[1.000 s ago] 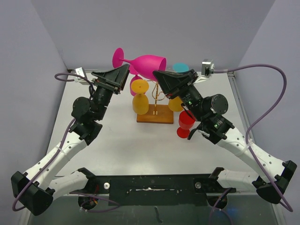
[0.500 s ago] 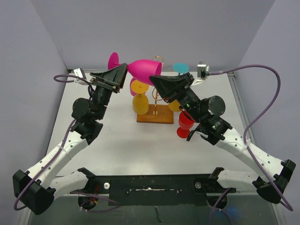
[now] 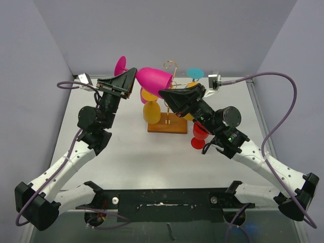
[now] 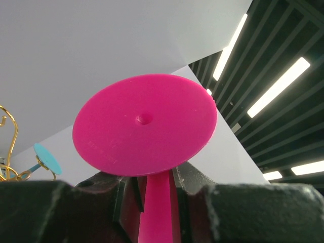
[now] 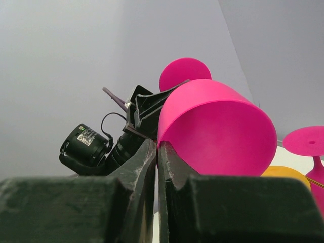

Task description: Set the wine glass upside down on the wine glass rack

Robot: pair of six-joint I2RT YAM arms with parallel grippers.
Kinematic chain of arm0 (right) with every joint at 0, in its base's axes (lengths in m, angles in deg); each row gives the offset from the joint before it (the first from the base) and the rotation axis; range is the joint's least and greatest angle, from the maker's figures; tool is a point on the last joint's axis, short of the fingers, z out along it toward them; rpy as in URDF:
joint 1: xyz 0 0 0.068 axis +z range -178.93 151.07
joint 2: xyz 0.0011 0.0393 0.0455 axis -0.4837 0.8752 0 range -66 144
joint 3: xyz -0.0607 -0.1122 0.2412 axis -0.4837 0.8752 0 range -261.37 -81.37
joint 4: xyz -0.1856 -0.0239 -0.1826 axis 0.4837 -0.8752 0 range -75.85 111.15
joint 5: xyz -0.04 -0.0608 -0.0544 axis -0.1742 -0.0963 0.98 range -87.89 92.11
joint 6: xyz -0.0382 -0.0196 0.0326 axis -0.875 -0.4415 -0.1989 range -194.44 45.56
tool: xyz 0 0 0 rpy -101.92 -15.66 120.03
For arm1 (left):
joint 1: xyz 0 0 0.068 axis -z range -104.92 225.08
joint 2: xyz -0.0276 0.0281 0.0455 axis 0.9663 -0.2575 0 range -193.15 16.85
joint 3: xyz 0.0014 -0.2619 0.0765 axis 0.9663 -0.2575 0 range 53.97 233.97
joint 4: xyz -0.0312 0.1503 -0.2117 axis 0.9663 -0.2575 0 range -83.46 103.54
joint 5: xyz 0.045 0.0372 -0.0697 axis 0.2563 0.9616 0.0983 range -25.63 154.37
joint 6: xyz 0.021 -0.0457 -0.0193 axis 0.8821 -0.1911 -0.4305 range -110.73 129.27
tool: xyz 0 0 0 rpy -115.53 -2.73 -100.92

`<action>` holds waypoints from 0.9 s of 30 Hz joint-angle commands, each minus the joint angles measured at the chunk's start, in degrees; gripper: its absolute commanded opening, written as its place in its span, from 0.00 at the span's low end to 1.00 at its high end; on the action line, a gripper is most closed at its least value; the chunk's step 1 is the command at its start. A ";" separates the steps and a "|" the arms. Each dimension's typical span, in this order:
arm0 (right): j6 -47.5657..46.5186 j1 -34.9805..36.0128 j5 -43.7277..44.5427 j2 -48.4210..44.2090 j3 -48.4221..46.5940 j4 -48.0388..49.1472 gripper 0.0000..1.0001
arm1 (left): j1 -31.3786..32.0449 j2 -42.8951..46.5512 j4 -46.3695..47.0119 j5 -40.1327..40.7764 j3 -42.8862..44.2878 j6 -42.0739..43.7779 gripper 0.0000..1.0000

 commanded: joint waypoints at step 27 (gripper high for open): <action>-6.79 0.51 8.40 -11.80 -4.68 -25.45 0.63 | -0.76 4.94 -10.36 -17.94 5.95 30.03 0.00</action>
